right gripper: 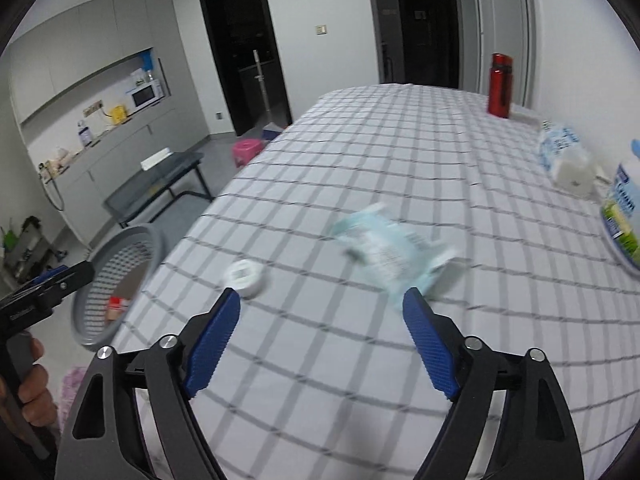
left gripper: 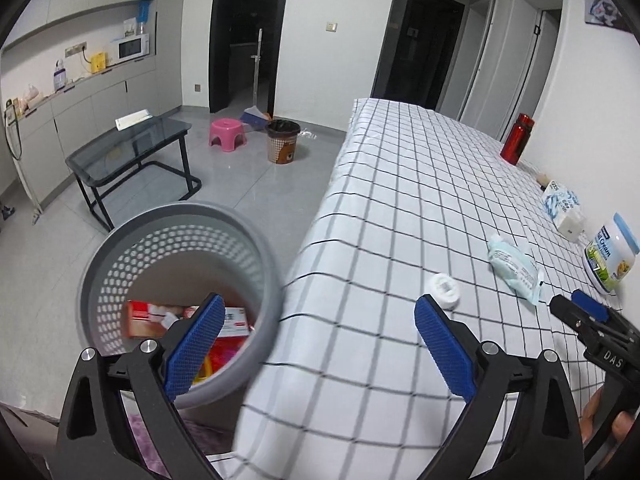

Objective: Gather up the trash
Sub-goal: 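Move both tools back over the bed toward the white tin and wipes, then grasp the blue-white wipes pack with the right gripper while left grasps the white tin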

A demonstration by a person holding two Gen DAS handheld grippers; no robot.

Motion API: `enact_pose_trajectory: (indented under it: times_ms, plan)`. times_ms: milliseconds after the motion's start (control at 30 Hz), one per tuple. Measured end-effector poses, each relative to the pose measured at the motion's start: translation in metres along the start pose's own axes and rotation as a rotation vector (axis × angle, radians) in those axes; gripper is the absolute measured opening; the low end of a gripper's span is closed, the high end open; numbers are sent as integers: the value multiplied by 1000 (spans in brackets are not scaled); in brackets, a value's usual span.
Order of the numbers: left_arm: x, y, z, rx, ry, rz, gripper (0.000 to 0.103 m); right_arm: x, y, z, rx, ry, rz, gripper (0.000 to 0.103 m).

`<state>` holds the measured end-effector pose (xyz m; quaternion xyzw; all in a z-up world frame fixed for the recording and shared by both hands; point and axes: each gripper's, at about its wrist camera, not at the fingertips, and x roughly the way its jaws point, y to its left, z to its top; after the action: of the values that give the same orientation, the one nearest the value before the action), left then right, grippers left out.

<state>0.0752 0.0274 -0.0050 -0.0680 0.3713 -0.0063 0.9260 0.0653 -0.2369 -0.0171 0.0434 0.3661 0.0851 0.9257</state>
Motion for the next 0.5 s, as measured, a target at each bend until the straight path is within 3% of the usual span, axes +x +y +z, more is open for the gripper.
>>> enact_pose_trajectory:
  times_ms: [233,500]
  plan:
    - [21,-46,-2,6,30,2,94,28,-42,20,-45,51,-22,81]
    - [45,-64,-5,-41,66,17,94,63,-40,38,-170,100,16,81]
